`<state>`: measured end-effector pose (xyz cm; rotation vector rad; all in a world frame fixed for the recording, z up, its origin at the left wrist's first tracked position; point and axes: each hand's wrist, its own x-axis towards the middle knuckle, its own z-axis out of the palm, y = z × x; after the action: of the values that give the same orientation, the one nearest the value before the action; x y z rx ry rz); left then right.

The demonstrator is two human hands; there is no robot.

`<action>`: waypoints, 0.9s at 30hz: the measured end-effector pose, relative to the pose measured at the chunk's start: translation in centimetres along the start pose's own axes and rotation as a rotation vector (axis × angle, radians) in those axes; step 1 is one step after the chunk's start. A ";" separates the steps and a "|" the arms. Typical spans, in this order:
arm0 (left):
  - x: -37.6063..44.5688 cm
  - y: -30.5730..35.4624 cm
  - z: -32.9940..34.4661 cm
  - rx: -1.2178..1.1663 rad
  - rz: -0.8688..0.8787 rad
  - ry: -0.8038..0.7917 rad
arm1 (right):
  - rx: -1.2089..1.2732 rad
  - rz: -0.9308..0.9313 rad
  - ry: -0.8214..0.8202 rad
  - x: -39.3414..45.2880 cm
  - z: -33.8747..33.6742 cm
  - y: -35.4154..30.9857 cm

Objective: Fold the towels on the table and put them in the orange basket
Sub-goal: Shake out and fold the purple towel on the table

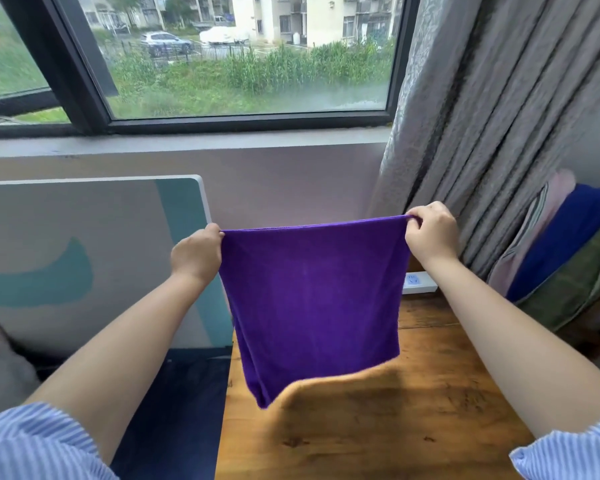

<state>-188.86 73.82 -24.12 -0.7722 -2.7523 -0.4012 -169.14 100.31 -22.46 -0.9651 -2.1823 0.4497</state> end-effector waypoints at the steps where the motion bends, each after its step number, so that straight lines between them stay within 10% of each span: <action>1: 0.5 0.4 0.2 0.002 -0.037 -0.050 | -0.016 0.027 -0.044 0.2 0.4 0.2; 7: 3.7 2.4 0.6 -0.213 -0.313 -0.177 | -0.062 0.118 -0.197 2.3 2.8 0.1; 17: 2.7 0.2 1.6 -0.154 -0.122 -0.016 | -0.063 -0.070 -0.196 2.7 3.3 1.3; 27: -8.4 -3.2 8.2 0.315 0.392 -0.844 | -0.504 -0.439 -0.997 -10.1 5.1 9.9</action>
<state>-185.02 69.94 -34.96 -1.6292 -3.1105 0.5547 -162.91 99.16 -36.13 -0.4728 -3.4253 0.1615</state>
